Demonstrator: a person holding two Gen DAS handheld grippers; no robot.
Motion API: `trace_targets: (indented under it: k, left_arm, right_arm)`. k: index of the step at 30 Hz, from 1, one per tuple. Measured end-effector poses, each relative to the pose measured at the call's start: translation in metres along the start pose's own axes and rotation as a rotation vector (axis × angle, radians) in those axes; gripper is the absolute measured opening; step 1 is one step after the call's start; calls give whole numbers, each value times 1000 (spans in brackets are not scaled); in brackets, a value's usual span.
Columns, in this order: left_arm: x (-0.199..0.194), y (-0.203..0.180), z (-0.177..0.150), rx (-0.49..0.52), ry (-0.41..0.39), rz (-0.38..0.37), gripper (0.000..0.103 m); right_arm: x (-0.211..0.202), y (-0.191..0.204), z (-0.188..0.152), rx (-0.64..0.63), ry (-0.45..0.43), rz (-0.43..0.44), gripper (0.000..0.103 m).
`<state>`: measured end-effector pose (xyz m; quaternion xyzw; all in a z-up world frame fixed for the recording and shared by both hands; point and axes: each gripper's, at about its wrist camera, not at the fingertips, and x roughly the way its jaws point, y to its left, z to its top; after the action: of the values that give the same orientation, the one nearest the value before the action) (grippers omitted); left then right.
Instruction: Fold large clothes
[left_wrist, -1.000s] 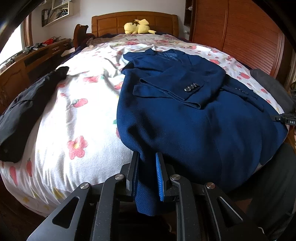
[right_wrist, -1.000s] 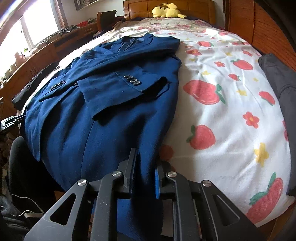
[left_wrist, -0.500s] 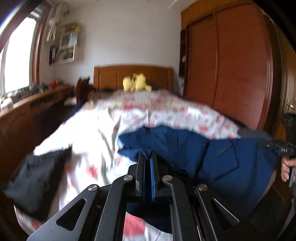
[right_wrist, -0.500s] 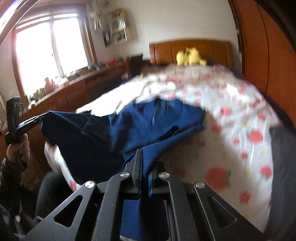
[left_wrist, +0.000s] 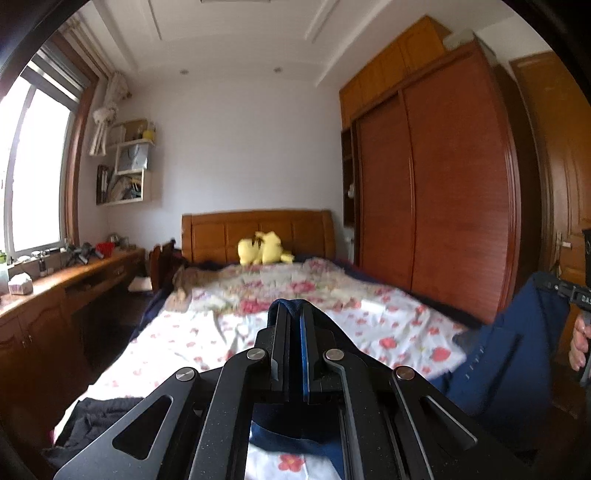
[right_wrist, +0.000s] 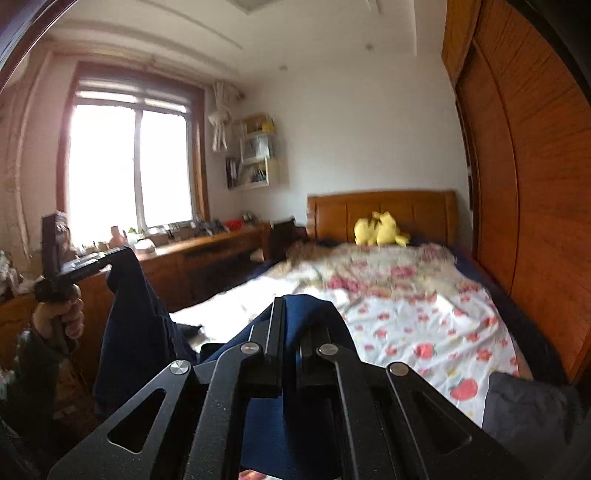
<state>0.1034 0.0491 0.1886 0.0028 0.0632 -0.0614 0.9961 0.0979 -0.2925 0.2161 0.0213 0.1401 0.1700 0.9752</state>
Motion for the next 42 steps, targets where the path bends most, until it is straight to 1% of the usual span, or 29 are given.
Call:
trace_targets:
  k: [3, 6, 7, 9, 11, 12, 14, 17, 20, 22, 24, 25, 26, 27, 29, 30, 32, 33, 35, 36, 37, 38, 40, 41, 42]
  left_arm:
    - [-14, 1, 0, 9, -21, -2, 4]
    - [-3, 2, -12, 20, 10, -3, 4]
    - [6, 4, -19, 28, 34, 0, 4]
    - [36, 6, -30, 41, 84, 9, 4]
    - [66, 8, -47, 49, 152, 15, 4]
    - [82, 10, -55, 49, 185, 18, 4]
    - [115, 18, -74, 46, 254, 22, 4]
    - [151, 27, -92, 44, 313, 39, 4]
    - [174, 33, -102, 59, 360, 54, 4]
    - [187, 33, -109, 71, 404, 42, 6]
    - [191, 22, -101, 86, 439, 33, 8]
    - [192, 23, -106, 98, 455, 40, 10]
    - [200, 18, -98, 109, 466, 53, 14]
    - [201, 17, -99, 117, 474, 63, 16]
    - [203, 15, -99, 99, 485, 45, 29]
    - [203, 17, -100, 79, 494, 34, 32]
    - [203, 16, -104, 52, 498, 27, 43]
    - [200, 13, -100, 44, 494, 23, 45]
    - [193, 14, -102, 26, 485, 8, 47]
    - [189, 13, -102, 19, 478, 3, 47]
    - [183, 14, -105, 14, 471, -1, 47]
    - [181, 12, -105, 11, 464, -6, 48]
    - [181, 8, -110, 6, 452, -15, 48]
    - [179, 5, -112, 9, 441, -5, 48]
    - [179, 2, -113, 15, 435, 10, 48]
  right_arm:
    - [-23, 2, 7, -12, -37, -12, 4]
    - [-22, -2, 5, -16, -24, -50, 4]
    - [-16, -6, 1, -13, -3, -66, 4]
    - [-1, -14, -9, -20, 47, -108, 4]
    - [31, -27, -30, -23, 124, -149, 4]
    - [40, -32, -36, -23, 147, -157, 4]
    - [76, -46, -58, -22, 218, -189, 4]
    - [113, -64, -79, -39, 277, -243, 4]
    - [140, -79, -96, -46, 321, -287, 4]
    - [152, -87, -108, -47, 363, -291, 4]
    - [163, -88, -123, -77, 406, -301, 5]
    - [164, -86, -128, -97, 417, -314, 5]
    - [166, -82, -134, -130, 427, -336, 5]
    - [167, -82, -137, -147, 429, -348, 5]
    - [165, -80, -144, -164, 431, -370, 11]
    - [165, -81, -147, -156, 433, -371, 17]
    - [162, -84, -149, -125, 442, -368, 27]
    - [161, -85, -149, -115, 447, -366, 36]
    - [157, -87, -151, -114, 459, -382, 38]
    - [155, -86, -150, -118, 463, -395, 41]
    - [153, -85, -149, -118, 466, -408, 46]
    - [150, -84, -149, -112, 465, -410, 49]
    - [143, -82, -146, -97, 456, -399, 62]
    - [141, -81, -146, -93, 453, -396, 65]
    - [139, -79, -146, -89, 451, -387, 71]
